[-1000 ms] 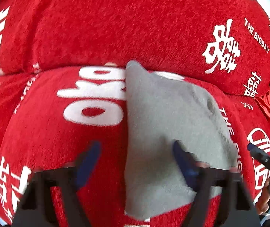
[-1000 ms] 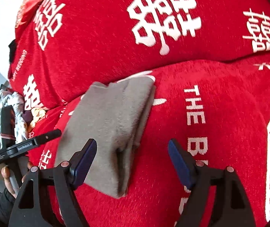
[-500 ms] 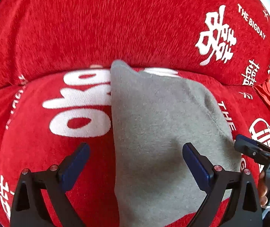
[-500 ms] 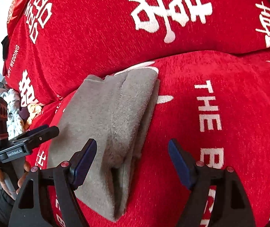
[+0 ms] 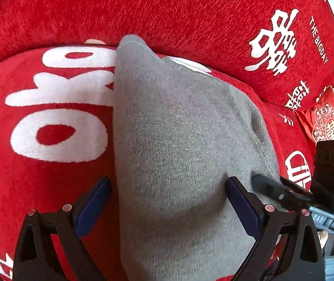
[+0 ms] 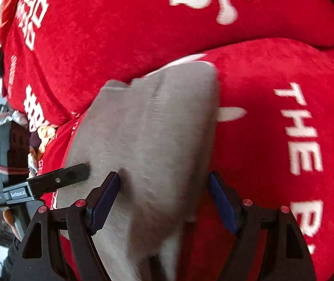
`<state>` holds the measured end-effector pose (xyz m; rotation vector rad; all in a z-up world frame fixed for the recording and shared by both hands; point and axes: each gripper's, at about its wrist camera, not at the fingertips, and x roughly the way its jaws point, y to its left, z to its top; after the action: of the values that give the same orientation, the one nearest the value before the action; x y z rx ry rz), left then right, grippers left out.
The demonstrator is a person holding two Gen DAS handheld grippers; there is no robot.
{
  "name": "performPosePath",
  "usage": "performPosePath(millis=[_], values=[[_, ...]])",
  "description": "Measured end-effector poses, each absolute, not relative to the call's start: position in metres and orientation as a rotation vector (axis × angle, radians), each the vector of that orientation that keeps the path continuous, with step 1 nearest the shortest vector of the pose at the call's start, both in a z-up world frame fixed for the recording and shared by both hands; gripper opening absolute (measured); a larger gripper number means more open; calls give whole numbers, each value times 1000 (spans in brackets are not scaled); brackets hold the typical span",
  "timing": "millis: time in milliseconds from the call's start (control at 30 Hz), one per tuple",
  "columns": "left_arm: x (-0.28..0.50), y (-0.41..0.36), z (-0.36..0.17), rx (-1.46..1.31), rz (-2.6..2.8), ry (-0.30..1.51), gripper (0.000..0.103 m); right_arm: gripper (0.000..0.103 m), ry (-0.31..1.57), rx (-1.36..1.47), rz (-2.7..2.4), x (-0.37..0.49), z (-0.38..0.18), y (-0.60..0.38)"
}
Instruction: Fold small clothes
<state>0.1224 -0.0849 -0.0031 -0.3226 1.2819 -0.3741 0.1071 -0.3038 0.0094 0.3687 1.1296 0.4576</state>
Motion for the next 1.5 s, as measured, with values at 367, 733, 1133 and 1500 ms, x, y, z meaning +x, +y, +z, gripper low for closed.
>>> performPosePath(millis=[367,733,1133,1500], values=[[124,-96,5,-250,-399,1223,59,41,1073,263,446,109,24,-283],[109,-97,28,-174,-365,1176,45,36,996,184,414,87,55,-268],[78,-91,43,-151,-347,1154,44,35,974,158,427,58,70,-255],[50,-83,52,-139,-338,1138,44,35,959,128,431,31,80,-243]])
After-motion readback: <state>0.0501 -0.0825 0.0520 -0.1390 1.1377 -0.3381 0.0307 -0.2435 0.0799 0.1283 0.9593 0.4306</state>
